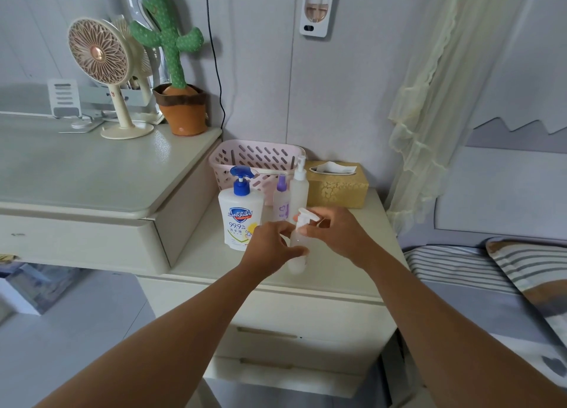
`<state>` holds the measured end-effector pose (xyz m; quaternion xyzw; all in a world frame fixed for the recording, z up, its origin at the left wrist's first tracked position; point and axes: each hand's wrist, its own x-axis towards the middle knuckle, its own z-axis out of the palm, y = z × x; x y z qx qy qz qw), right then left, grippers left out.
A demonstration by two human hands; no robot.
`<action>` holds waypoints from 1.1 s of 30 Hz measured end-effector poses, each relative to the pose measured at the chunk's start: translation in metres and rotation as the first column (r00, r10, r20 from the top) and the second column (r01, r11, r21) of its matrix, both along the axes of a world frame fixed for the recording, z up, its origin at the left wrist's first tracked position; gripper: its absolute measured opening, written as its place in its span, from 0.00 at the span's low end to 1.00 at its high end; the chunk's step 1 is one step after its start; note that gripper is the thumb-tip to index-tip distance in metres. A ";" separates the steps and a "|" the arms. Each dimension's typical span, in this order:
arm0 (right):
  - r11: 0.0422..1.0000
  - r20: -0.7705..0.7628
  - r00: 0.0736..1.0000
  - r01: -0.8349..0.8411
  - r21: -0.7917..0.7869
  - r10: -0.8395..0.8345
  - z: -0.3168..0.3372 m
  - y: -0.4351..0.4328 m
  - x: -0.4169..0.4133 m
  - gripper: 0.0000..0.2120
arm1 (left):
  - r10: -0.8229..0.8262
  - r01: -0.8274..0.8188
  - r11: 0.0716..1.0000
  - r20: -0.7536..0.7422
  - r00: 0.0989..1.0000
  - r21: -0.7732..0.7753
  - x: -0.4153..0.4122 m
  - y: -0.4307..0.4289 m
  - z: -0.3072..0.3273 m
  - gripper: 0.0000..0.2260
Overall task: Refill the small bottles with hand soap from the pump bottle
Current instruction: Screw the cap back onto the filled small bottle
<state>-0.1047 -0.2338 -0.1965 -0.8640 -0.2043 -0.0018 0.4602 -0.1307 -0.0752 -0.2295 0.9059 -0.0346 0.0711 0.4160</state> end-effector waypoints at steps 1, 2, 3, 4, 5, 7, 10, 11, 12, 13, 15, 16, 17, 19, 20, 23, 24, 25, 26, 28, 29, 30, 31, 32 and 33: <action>1.000 0.018 1.000 0.020 0.002 -0.021 -0.002 0.002 0.000 0.11 | -0.001 0.001 1.000 0.000 1.000 0.001 0.000 0.000 0.000 0.19; 0.998 0.031 0.998 0.056 -0.013 -0.056 -0.004 0.004 0.001 0.13 | -0.002 0.002 1.000 0.002 1.000 0.002 -0.001 0.000 0.001 0.18; 0.995 0.045 0.994 0.097 -0.039 -0.095 -0.005 0.006 0.001 0.14 | -0.003 0.003 1.000 0.004 1.000 0.003 -0.002 0.000 0.001 0.17; 0.990 0.052 0.991 0.128 -0.059 -0.125 -0.006 0.008 0.001 0.16 | -0.003 0.003 1.000 0.008 1.000 0.003 -0.002 0.000 0.001 0.17; 0.989 0.053 0.990 0.132 -0.067 -0.128 -0.005 0.009 0.001 0.17 | -0.003 0.002 1.000 0.010 1.000 0.005 -0.002 0.000 0.001 0.17; 0.992 0.048 0.996 0.078 -0.096 -0.074 -0.002 0.007 0.001 0.17 | -0.002 0.002 1.000 0.006 1.000 0.005 -0.001 0.000 0.000 0.17; 0.992 0.081 0.997 0.004 -0.129 0.007 0.002 0.001 0.001 0.08 | 0.006 -0.006 1.000 -0.001 1.000 0.010 0.001 0.001 0.000 0.19; 0.991 0.095 0.995 0.017 -0.136 -0.004 0.001 0.002 0.001 0.09 | 0.003 -0.003 1.000 0.003 1.000 0.014 0.000 0.001 0.000 0.19; 0.989 0.107 0.994 0.046 -0.138 -0.031 -0.001 0.002 0.001 0.12 | -0.002 0.002 1.000 0.008 1.000 0.017 -0.001 -0.001 0.001 0.18; 0.987 0.118 0.991 0.084 -0.135 -0.068 -0.002 0.003 0.001 0.13 | -0.007 0.007 1.000 0.014 1.000 0.017 -0.001 -0.002 0.001 0.17; 0.984 0.118 0.988 0.117 -0.137 -0.101 -0.003 0.005 0.001 0.16 | -0.013 0.012 1.000 0.018 1.000 0.012 -0.002 -0.003 0.000 0.17; 0.982 0.108 0.991 0.101 -0.159 -0.085 -0.001 0.005 0.001 0.16 | -0.015 0.014 1.000 0.017 1.000 0.013 -0.002 -0.003 0.001 0.17; 0.980 0.095 0.994 0.071 -0.188 -0.054 0.000 0.004 0.001 0.18 | -0.016 0.016 1.000 0.011 1.000 0.015 -0.002 -0.003 0.001 0.17; 0.977 0.094 0.996 0.021 -0.212 -0.001 0.002 0.003 0.002 0.17 | -0.011 0.011 1.000 0.009 1.000 0.014 -0.001 -0.002 0.001 0.17; 0.980 0.112 0.994 0.017 -0.199 0.006 0.002 0.002 0.002 0.15 | -0.008 0.007 1.000 0.012 1.000 0.014 -0.001 -0.002 0.001 0.18; 0.980 0.152 0.988 0.059 -0.190 -0.030 0.001 0.004 0.000 0.13 | -0.003 0.003 1.000 0.017 1.000 0.021 -0.002 -0.002 0.001 0.18; 0.978 0.162 0.986 0.073 -0.196 -0.042 0.001 0.005 0.000 0.13 | 0.000 0.000 1.000 0.017 1.000 0.023 -0.002 -0.002 0.001 0.18; 0.976 0.164 0.985 0.083 -0.202 -0.049 0.002 0.007 -0.001 0.14 | 0.002 -0.003 1.000 0.016 1.000 0.026 -0.002 -0.002 0.001 0.18; 0.974 0.163 0.985 0.083 -0.210 -0.049 0.003 0.007 -0.001 0.14 | 0.003 -0.003 1.000 0.016 1.000 0.029 -0.001 -0.002 0.002 0.18; 0.970 0.137 0.990 0.071 -0.233 -0.040 0.005 0.006 0.000 0.14 | 0.002 -0.003 1.000 0.014 1.000 0.030 -0.001 -0.002 0.002 0.18; 0.970 0.121 0.992 0.061 -0.236 -0.033 0.006 0.004 0.000 0.14 | 0.002 -0.002 1.000 0.011 1.000 0.027 -0.001 -0.002 0.002 0.18; 0.972 0.113 0.993 0.057 -0.227 -0.032 0.006 0.003 0.000 0.14 | 0.000 -0.001 1.000 0.011 1.000 0.024 -0.001 -0.003 0.002 0.17; 0.975 0.118 0.992 0.061 -0.214 -0.036 0.005 0.002 0.000 0.14 | 0.001 -0.002 1.000 0.015 1.000 0.025 -0.002 -0.003 0.001 0.18; 0.975 0.133 0.990 0.077 -0.208 -0.050 0.004 0.003 -0.001 0.13 | 0.004 -0.004 1.000 0.025 1.000 0.031 -0.002 -0.004 0.001 0.18; 0.972 0.155 0.986 0.099 -0.213 -0.067 0.003 0.005 -0.003 0.12 | 0.011 -0.012 0.999 0.035 0.999 0.037 -0.003 -0.005 0.001 0.17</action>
